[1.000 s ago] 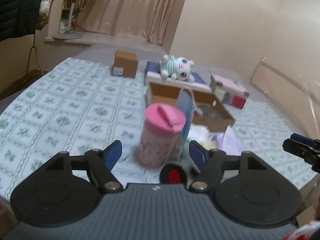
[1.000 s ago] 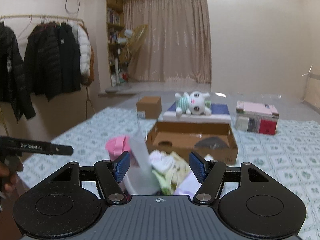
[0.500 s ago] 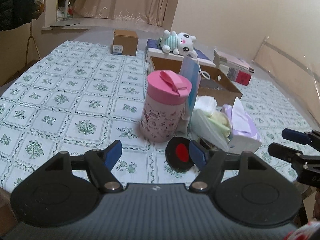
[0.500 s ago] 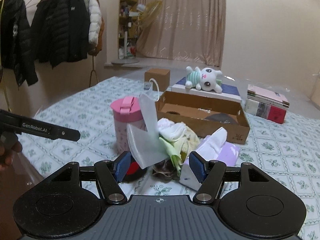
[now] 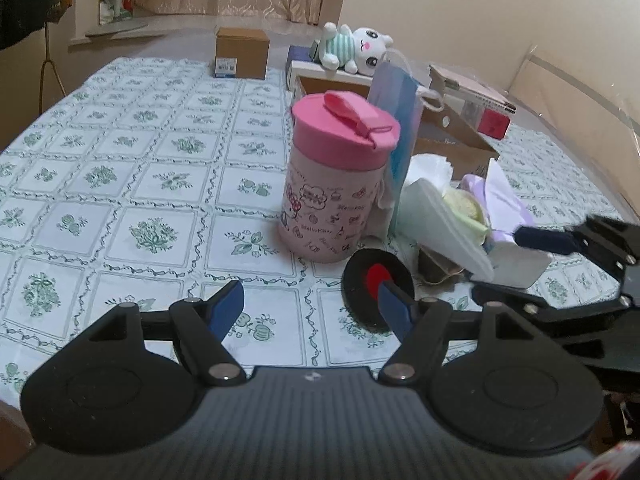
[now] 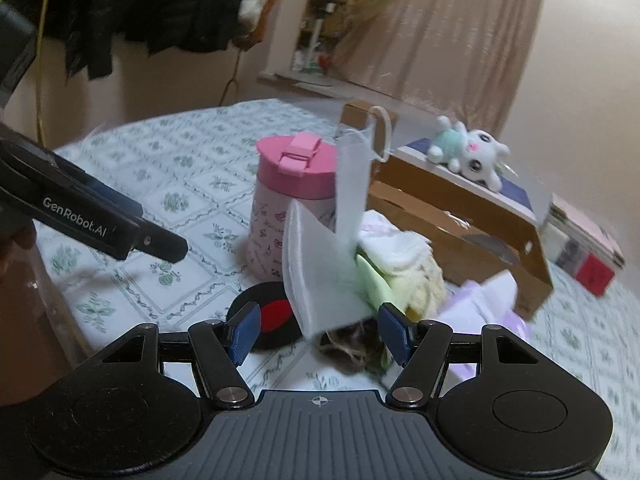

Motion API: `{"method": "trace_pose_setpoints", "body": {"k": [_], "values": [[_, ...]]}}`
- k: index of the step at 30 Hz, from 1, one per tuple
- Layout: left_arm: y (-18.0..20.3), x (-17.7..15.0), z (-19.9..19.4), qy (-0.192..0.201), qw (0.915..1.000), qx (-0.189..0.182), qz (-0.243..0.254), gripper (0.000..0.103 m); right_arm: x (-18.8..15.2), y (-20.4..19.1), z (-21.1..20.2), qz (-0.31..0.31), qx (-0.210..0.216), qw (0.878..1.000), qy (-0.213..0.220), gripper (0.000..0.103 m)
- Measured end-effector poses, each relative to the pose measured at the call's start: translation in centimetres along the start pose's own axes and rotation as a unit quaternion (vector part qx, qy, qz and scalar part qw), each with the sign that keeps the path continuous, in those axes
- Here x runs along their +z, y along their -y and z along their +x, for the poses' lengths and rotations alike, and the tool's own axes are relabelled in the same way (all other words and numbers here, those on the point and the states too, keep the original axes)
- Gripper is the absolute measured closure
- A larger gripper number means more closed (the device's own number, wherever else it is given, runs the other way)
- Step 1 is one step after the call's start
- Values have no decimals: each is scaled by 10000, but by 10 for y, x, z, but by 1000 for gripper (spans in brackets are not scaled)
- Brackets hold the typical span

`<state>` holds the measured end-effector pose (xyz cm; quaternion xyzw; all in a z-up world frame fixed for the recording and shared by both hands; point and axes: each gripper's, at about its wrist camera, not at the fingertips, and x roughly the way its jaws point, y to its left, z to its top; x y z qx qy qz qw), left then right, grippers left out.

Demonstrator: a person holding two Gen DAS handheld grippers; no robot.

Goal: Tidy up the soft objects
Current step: 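Grasp the black red-centred pad with the left tool while the right tool grasps the clear bag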

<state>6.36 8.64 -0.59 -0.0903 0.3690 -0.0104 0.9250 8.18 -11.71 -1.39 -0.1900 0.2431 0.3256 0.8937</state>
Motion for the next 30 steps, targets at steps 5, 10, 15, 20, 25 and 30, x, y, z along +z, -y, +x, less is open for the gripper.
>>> {"method": "trace_pose_setpoints", "body": {"k": [5,10,15,20,25,30], "values": [[-2,-1,17,-136,9999,-40,-5,32,7,-6,36,-556,-101,9983,-122,38],[-4,-2,30,-224,9997,-77,-35,32,11,-9,59,-881,-136,9958,-185,45],[-5,-1,37,-261,9996,-111,-67,32,14,-7,67,-946,-167,9952,-160,71],[-2,1,37,-228,9996,-138,-32,32,15,-4,58,-775,-191,9968,-107,96],[4,1,36,-223,9996,-178,65,32,21,10,38,-226,-168,9996,71,100],[10,-1,41,-268,9992,-210,197,24,24,34,11,658,-8,9973,321,101]]}}
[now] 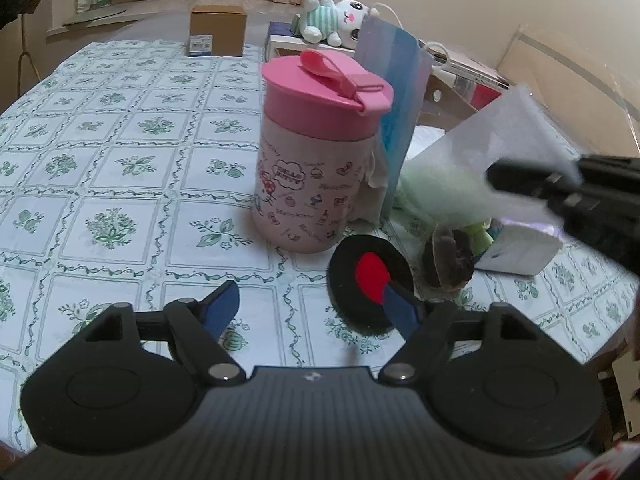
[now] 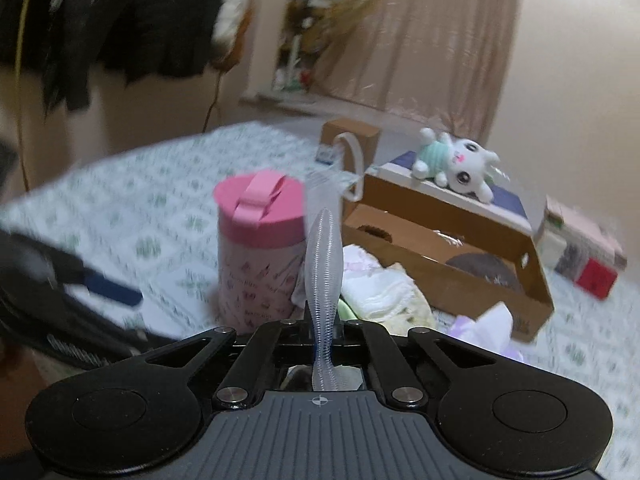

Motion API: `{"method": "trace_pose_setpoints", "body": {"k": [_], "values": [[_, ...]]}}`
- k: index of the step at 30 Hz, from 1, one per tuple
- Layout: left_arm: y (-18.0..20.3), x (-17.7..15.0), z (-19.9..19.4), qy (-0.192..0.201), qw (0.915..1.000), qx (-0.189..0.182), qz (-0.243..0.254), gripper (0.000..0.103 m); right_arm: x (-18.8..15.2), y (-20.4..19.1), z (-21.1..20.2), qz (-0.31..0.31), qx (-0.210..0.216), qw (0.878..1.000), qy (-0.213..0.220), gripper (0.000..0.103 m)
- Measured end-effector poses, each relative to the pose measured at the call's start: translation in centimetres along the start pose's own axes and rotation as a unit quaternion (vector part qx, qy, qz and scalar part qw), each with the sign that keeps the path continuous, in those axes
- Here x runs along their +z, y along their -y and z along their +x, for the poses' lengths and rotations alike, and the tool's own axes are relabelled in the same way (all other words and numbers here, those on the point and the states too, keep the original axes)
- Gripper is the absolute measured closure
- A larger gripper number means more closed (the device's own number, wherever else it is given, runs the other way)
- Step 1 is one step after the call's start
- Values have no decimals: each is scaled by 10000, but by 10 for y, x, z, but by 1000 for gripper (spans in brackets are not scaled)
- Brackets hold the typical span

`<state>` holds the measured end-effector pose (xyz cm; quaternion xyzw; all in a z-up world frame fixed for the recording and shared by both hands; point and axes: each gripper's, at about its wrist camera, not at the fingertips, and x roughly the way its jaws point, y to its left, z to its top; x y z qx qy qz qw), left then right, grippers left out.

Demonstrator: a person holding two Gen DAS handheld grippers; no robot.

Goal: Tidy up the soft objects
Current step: 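Grasp the black red-centred pad with the left tool while the right tool grasps the clear bag, then carry the pad toward the cardboard box while the right tool carries the clear bag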

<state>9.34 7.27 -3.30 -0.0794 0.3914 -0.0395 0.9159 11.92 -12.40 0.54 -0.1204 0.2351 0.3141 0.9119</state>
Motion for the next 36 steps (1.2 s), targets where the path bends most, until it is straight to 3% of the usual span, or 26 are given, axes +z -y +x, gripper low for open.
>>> {"method": "trace_pose_setpoints", "body": {"k": [5,13,20,27,36], "values": [[11,-3,13,-97,9995,-58,289,22,4,30,-31,837,-16,9960,304,101],[35,-4,40,-221,9965,-205,782,21,8,69,-71,1505,-339,9854,726,101],[49,-3,62,-303,9930,-135,1130,22,7,81,-82,1588,-436,9835,752,101],[51,-5,65,-272,9918,18,1248,41,0,84,-77,1658,-427,9829,678,101],[55,-8,47,-229,9914,72,1284,44,-2,85,-82,1692,-431,9821,712,101]]}}
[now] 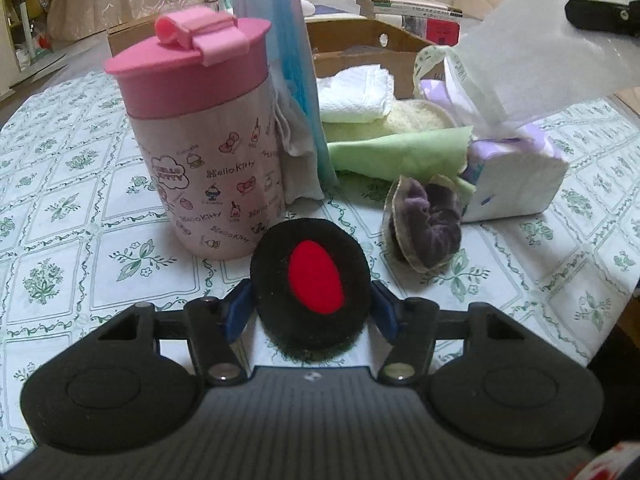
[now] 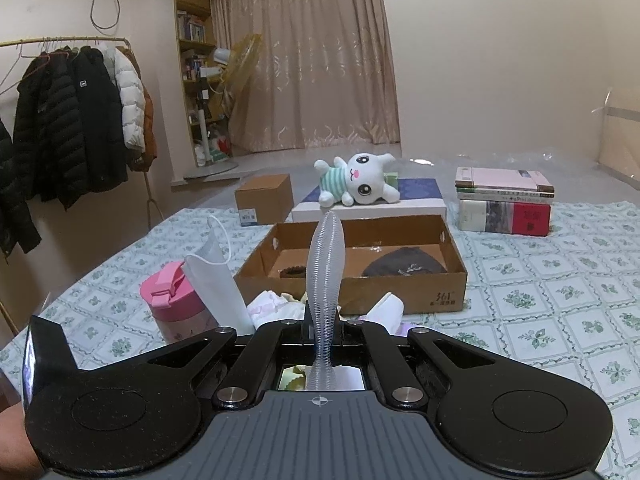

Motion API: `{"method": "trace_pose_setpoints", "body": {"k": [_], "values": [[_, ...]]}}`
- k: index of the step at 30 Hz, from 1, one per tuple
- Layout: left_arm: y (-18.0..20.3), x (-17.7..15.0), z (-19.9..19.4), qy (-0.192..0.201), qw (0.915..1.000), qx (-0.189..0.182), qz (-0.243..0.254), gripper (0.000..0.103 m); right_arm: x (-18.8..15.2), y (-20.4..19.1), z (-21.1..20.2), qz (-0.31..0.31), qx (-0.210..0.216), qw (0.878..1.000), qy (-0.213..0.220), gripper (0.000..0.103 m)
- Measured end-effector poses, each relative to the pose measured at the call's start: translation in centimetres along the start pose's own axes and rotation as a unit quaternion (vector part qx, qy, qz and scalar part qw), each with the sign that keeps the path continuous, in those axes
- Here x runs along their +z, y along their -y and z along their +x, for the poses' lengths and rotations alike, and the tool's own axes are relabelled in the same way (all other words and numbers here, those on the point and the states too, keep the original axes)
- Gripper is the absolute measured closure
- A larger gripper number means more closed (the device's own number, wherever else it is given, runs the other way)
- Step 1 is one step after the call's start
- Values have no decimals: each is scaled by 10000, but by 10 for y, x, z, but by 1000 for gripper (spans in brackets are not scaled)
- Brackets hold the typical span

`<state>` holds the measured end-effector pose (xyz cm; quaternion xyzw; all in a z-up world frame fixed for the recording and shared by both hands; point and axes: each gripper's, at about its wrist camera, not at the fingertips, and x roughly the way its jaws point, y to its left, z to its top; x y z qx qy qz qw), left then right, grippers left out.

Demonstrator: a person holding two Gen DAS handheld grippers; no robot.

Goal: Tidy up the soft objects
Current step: 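Carry the pad toward the cardboard box while the right tool carries the clear bag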

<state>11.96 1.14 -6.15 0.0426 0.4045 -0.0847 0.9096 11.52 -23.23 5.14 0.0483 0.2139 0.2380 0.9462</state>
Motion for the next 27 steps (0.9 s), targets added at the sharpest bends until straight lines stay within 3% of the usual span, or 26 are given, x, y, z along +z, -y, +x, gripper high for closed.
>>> {"method": "trace_pose_setpoints", "body": {"k": [15,27], "values": [[3,25,-69,543,9984,-148,7,44,13,-6,-32,-85,-17,9996,257,101],[10,99,-99,1092,9911,-633,413,44,45,8,-33,-283,-43,9988,401,101]]}}
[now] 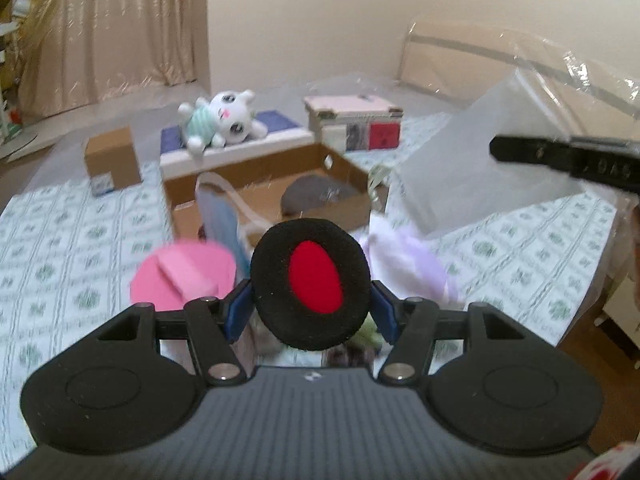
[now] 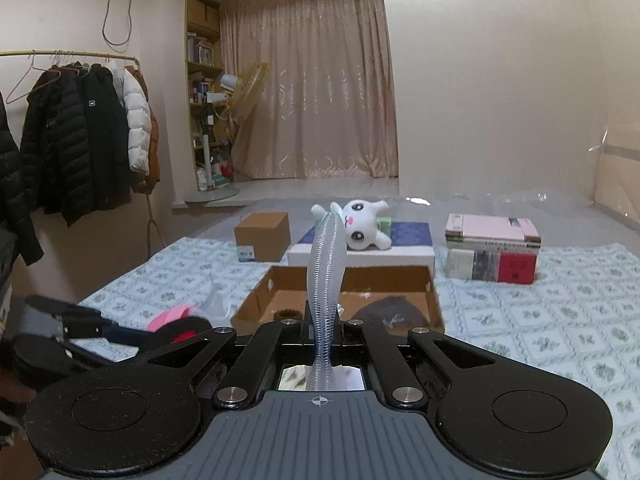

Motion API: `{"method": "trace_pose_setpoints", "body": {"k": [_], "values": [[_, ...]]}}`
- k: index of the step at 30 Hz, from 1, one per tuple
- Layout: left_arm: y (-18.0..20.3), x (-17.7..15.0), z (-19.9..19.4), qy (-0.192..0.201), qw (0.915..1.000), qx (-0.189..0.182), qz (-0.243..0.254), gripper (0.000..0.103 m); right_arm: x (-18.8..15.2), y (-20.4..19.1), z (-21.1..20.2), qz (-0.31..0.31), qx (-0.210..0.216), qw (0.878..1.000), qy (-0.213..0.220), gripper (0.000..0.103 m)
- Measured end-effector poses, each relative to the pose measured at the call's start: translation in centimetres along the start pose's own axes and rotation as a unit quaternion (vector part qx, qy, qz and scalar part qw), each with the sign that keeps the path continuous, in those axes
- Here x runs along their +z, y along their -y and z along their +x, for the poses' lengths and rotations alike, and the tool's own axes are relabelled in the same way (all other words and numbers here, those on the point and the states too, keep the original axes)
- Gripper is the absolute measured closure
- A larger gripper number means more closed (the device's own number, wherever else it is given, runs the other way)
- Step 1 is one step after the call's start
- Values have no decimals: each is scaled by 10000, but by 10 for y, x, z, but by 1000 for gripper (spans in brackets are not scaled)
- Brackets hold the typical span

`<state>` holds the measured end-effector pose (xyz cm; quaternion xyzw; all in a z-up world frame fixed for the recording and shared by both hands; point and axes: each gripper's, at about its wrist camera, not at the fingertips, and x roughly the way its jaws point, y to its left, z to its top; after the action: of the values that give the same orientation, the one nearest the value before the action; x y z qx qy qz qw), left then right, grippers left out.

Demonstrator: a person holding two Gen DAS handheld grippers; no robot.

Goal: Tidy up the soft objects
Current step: 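Carry the pad toward the cardboard box while the right tool carries the clear bag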

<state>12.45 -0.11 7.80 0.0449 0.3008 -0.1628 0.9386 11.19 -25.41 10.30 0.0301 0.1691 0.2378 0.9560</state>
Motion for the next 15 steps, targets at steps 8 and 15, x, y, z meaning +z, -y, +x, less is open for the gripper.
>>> {"method": "trace_pose_setpoints", "body": {"k": [8,15], "values": [[-23,72,14,145,9994,-208,247,44,35,22,33,-271,74,9996,-7,101],[-60,119,52,-94,9988,-52,483,44,55,42,78,-386,113,9989,-231,101]]}}
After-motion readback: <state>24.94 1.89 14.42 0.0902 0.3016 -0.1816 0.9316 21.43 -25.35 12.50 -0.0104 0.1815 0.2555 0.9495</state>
